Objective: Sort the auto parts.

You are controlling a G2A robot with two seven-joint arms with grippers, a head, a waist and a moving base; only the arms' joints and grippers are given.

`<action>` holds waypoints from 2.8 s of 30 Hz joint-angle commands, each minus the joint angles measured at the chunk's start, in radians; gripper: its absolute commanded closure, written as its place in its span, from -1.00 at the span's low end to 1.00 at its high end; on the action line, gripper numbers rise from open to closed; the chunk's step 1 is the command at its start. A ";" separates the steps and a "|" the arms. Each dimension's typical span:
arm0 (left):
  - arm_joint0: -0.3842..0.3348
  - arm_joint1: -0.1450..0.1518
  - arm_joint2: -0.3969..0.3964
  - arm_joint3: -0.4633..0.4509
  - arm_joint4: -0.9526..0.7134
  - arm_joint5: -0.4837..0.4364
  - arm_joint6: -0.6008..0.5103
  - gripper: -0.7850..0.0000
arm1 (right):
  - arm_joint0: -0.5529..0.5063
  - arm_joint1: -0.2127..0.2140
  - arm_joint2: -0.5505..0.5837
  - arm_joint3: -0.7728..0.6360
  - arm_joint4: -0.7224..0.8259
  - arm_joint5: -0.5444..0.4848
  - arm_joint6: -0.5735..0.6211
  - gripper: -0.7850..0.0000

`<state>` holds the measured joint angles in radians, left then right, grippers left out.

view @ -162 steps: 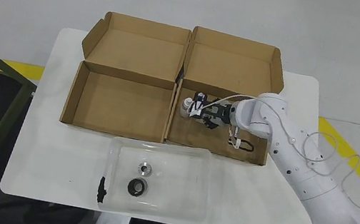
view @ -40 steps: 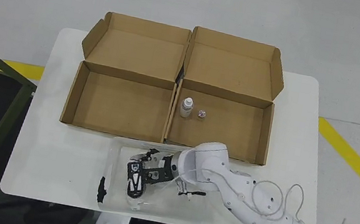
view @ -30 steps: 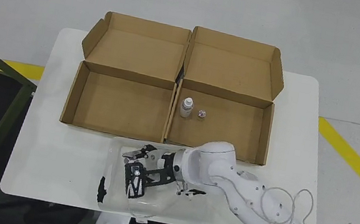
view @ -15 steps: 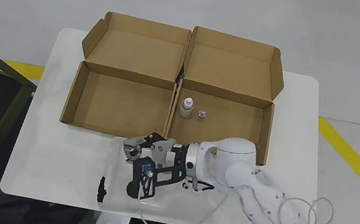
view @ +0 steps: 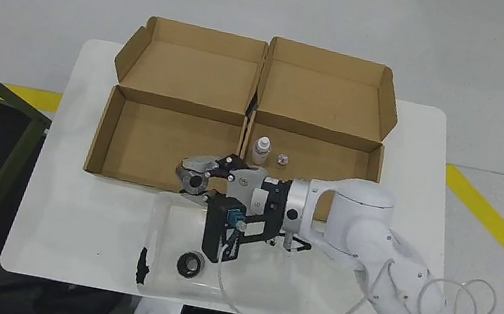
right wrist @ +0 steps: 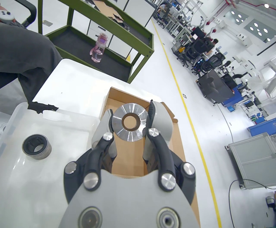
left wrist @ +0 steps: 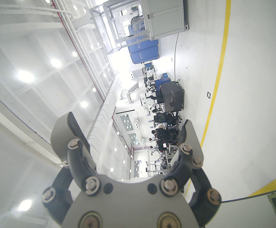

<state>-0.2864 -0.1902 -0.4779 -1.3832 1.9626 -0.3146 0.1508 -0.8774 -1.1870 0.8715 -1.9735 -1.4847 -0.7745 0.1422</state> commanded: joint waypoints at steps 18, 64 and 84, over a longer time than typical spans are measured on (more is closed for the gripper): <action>0.000 0.000 0.000 0.000 0.000 0.000 0.000 -1.00 | -0.001 -0.020 -0.006 0.088 0.016 0.115 -0.124 1.00; 0.000 0.000 0.000 0.000 0.000 0.000 0.000 -1.00 | 0.429 -0.265 -0.338 0.898 0.223 0.086 0.111 1.00; 0.000 0.000 0.000 0.000 0.000 0.000 0.000 -1.00 | 0.486 -0.357 -0.404 1.068 0.187 0.075 0.162 0.36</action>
<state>-0.2864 -0.1902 -0.4779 -1.3832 1.9626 -0.3146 0.1508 -0.3932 -1.5411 0.4686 -0.9081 -1.2937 -0.7012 0.3020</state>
